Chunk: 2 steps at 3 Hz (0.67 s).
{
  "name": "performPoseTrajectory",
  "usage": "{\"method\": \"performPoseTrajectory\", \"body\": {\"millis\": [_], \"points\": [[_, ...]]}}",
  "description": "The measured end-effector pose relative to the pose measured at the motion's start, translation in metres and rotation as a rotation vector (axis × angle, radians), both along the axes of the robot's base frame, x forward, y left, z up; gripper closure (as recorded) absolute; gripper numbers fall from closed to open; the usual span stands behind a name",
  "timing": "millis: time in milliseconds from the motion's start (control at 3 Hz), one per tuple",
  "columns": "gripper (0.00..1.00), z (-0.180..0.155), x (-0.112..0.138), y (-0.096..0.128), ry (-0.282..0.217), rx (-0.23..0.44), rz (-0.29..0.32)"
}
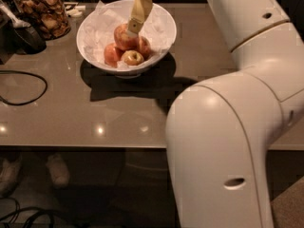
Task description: Pick apple from white bowl
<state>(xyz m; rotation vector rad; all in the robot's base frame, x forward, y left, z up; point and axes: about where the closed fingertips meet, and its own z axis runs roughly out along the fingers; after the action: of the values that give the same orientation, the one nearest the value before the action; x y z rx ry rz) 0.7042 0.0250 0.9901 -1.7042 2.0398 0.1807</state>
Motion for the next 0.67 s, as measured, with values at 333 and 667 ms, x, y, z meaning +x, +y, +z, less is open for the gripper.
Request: {"method": "performPoseTrajectory", "body": {"millis": [333, 667], "points": [[0.17, -0.016, 0.006, 0.013, 0.04, 0.008, 0.011], [0.19, -0.027, 0.01, 0.022, 0.069, 0.022, 0.016]]}}
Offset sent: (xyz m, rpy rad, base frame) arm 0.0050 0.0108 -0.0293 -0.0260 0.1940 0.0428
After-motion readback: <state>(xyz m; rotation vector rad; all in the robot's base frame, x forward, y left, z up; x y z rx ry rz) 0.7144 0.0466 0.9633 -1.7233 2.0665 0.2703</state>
